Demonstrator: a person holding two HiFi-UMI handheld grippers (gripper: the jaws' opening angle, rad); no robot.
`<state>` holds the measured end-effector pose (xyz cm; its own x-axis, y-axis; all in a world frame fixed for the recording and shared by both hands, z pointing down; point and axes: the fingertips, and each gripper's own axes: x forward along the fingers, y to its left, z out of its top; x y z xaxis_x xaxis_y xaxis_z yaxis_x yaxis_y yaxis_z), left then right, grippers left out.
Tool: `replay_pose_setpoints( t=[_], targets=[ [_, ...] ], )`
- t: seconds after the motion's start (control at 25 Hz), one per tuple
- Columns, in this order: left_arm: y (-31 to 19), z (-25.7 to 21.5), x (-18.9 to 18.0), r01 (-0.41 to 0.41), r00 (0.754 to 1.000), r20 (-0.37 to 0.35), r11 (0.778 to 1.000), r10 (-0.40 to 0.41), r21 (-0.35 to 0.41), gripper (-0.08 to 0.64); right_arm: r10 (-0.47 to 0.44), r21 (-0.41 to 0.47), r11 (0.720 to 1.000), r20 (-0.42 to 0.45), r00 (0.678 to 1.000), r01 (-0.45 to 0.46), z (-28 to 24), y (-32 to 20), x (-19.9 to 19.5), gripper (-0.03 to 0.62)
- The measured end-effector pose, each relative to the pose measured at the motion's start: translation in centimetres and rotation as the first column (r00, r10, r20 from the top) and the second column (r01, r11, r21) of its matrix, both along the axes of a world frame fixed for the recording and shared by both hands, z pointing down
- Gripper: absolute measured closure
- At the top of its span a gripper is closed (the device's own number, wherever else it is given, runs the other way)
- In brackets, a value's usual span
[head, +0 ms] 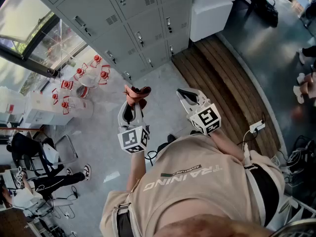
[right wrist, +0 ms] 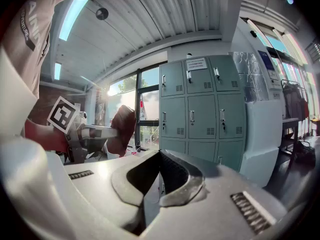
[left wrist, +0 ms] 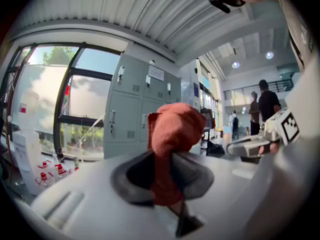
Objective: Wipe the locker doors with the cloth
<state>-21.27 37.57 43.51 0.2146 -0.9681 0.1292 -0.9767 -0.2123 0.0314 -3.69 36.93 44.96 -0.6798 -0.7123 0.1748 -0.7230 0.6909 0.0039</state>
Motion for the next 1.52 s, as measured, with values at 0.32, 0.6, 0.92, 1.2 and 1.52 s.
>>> replay_pose_setpoints(
  t=[0.32,0.6,0.92,1.2,1.52],
  targets=[
    [-2.5,0.9,-0.2,-0.069,0.997,-0.035,0.998,0.069,0.01,0.479,0.043,0.004,0.999,-0.025,0.999,-0.043,0.3,-1.8,-1.6,0.578],
    [-4.3,1.9,-2.5,-0.101,0.994,-0.047,0.995,0.1,-0.008,0.479,0.113,-0.009,0.994,-0.031,0.993,-0.113,0.9,-4.0,-3.2,0.578],
    [-8.9,3.0,-2.2,-0.097,0.994,-0.052,0.995,0.095,-0.03,0.479,0.121,-0.039,0.992,-0.057,0.991,-0.123,2.3,-7.5,-2.3,0.578],
    [-15.9,0.7,0.6,-0.078,0.997,0.018,0.997,0.079,-0.014,0.479,0.107,-0.025,0.994,0.009,0.994,-0.106,1.6,-15.1,0.3,0.578],
    [-24.5,-0.4,4.2,-0.02,0.998,0.06,1.0,0.021,-0.008,0.479,0.039,-0.029,0.999,0.036,0.999,-0.038,2.1,-24.7,4.2,0.578]
  ],
)
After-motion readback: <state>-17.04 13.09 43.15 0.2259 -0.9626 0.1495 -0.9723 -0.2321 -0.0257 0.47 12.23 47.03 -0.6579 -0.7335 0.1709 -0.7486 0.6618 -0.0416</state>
